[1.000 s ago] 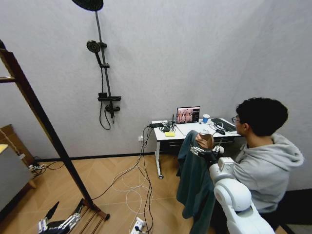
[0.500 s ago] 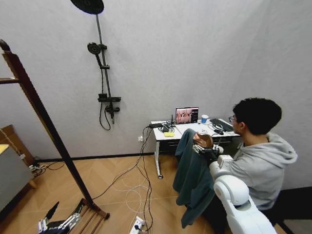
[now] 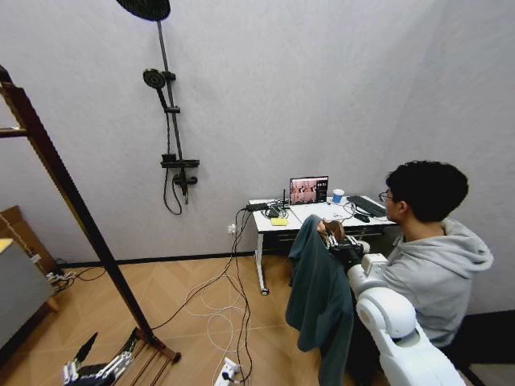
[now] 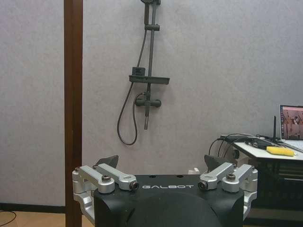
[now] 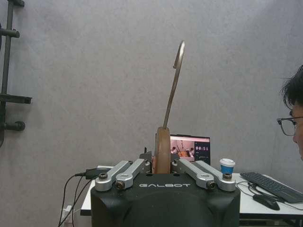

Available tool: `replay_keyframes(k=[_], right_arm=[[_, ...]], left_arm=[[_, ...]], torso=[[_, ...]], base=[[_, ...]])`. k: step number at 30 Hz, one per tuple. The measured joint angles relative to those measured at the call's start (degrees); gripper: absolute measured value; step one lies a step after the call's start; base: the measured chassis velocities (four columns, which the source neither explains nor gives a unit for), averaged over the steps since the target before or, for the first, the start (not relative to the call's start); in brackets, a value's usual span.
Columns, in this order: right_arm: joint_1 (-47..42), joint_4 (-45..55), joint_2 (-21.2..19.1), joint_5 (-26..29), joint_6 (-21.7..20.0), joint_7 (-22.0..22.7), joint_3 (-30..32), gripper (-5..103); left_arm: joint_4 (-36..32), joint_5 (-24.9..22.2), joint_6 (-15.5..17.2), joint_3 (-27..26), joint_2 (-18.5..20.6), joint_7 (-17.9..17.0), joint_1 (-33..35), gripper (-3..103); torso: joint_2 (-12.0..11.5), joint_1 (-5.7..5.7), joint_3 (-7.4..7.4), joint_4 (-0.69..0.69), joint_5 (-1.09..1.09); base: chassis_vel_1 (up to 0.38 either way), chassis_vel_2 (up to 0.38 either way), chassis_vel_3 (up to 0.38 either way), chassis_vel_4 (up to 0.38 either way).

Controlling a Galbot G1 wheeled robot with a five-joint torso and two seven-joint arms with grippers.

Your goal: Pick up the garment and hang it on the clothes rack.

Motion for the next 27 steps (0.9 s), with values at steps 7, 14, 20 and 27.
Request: replay_keyframes(k=[7,14,20,27], right_arm=[[-1.05,0.96,-0.11,0.08,0.01,0.60,0.20,9],[-0.45,1.11,0.77,0.17,0.47,1.12,-0.92,9],[0.15,0.30,0.66,1.29,0.54,0.62,-1.52,9],[0.34,-1.19,0.92,2.14,1.53,-3.44,-1.73,9]], left_arm=[[0.00,0.00,0.00,0.00,0.00,0.00,0.00,100],[0.00,0.00,0.00,0.00,0.00,0.00,0.00,100],[0.00,0.00,0.00,0.00,0.00,0.00,0.00,100],[0.00,0.00,0.00,0.00,0.00,0.00,0.00,100]], torso=[[0.00,0.00,0.00,0.00,0.01],[0.00,-0.01,0.00,0.01,-0.02],[0.00,-0.01,0.00,0.01,-0.01],[0.00,-0.01,0.00,0.01,0.00]], base=[[0.000,0.000,0.000,0.000],[0.000,0.000,0.000,0.000],[0.000,0.000,0.000,0.000],[0.000,0.000,0.000,0.000]])
